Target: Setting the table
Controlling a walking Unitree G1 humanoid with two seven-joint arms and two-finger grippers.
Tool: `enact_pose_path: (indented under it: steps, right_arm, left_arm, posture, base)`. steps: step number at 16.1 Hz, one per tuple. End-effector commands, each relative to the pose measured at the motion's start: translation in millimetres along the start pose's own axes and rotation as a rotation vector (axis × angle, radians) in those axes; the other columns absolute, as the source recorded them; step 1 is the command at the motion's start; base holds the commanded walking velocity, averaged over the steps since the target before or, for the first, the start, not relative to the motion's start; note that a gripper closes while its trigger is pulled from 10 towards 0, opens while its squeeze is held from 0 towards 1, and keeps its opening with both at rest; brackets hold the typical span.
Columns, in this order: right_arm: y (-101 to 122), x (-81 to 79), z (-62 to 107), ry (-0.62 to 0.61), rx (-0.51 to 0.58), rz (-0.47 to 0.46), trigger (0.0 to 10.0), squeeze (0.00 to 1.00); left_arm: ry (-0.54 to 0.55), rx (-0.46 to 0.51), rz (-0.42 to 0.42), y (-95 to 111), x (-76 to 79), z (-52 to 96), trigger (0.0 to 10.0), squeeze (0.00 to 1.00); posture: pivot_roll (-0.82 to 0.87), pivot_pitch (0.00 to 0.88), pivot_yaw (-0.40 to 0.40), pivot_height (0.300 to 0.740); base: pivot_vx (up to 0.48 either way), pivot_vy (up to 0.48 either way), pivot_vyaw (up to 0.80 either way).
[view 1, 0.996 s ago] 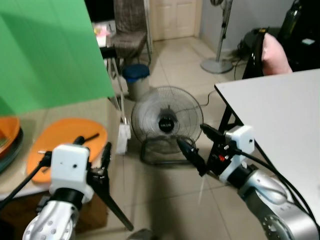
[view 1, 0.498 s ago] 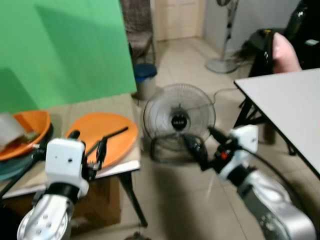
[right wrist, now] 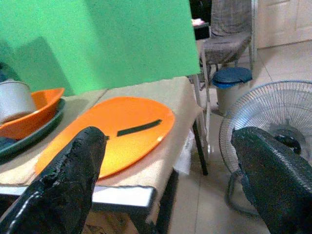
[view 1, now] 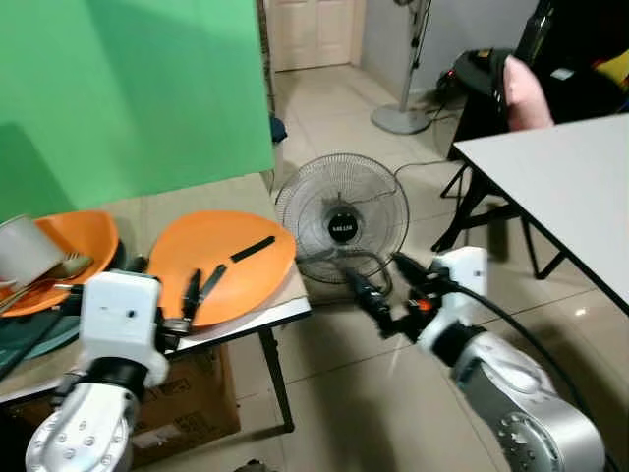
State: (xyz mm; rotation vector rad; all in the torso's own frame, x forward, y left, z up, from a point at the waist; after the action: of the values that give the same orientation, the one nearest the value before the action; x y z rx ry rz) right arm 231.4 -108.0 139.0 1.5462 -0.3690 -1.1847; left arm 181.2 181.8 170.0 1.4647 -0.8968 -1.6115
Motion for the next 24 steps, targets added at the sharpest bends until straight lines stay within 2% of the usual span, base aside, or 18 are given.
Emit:
enact_pose_path:
  steps: [1, 3, 5, 11, 18, 22, 24]
  right_arm:
    - [3, 4.0, 1.0, -0.017, -0.006, 0.002, 10.0, 0.00]
    - [3, 3.8, -0.3, -0.011, -0.012, 0.003, 10.0, 0.00]
    - [3, 2.8, -3.8, -0.002, -0.026, 0.046, 10.0, 0.00]
    - [2, 1.0, -6.7, 0.024, -0.042, 0.044, 10.0, 0.00]
    - [12, 11.4, -6.7, -0.046, 0.019, 0.025, 10.0, 0.00]
    - [18, 16.4, 0.5, -0.085, 0.075, -0.011, 10.0, 0.00]
    - [19, 16.7, 1.9, -0.082, 0.071, -0.003, 10.0, 0.00]
  left_arm:
    - [-0.001, -0.008, 0.011, 0, 2.2, 0.1, 10.0, 0.00]
    - [0.007, 0.012, 0.059, 3, 3.0, -1.9, 10.0, 0.00]
    - [-0.003, 0.033, 0.042, 7, 2.1, -1.6, 10.0, 0.00]
    - [-0.012, 0.032, 0.038, 7, 3.6, 1.5, 10.0, 0.00]
    - [-0.084, 0.049, 0.033, 8, 8.8, -0.9, 10.0, 0.00]
    - [-0.220, 0.132, 0.040, 18, 20.0, -4.7, 10.0, 0.00]
    - [-0.233, 0.131, 0.045, 18, 21.1, -5.3, 10.0, 0.00]
  posture:
    - [0.02, 0.040, 0.049, 0.740]
    - [0.02, 0.041, 0.049, 0.740]
    - [0.02, 0.041, 0.046, 0.740]
    - [0.03, 0.041, 0.034, 0.740]
    - [0.03, 0.043, 0.039, 0.740]
    - [0.01, 0.042, 0.040, 0.740]
    - [0.00, 0.040, 0.043, 0.740]
  base:
    - [0.000, 0.000, 0.00]
    - [0.000, 0.000, 0.00]
    - [0.127, 0.000, 0.00]
    - [0.329, 0.000, 0.80]
    - [0.339, 0.000, 0.00]
    - [0.332, 0.000, -0.80]
    - [0.142, 0.000, -0.40]
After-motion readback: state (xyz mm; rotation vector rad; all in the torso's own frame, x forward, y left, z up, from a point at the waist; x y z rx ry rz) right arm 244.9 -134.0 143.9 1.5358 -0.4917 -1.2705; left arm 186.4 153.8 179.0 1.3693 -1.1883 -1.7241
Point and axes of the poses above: a point about 5 cm out from each wrist's last joint towards the gripper, its own z axis pointing back from the gripper into the wrist, its own y axis along the axis of the wrist's last joint, x = y × z, the point moved 1 cm from there along -z, pointing out of the wrist towards the gripper, and after that the axes turned 14 degrees about -z, right-handed, at the moved point
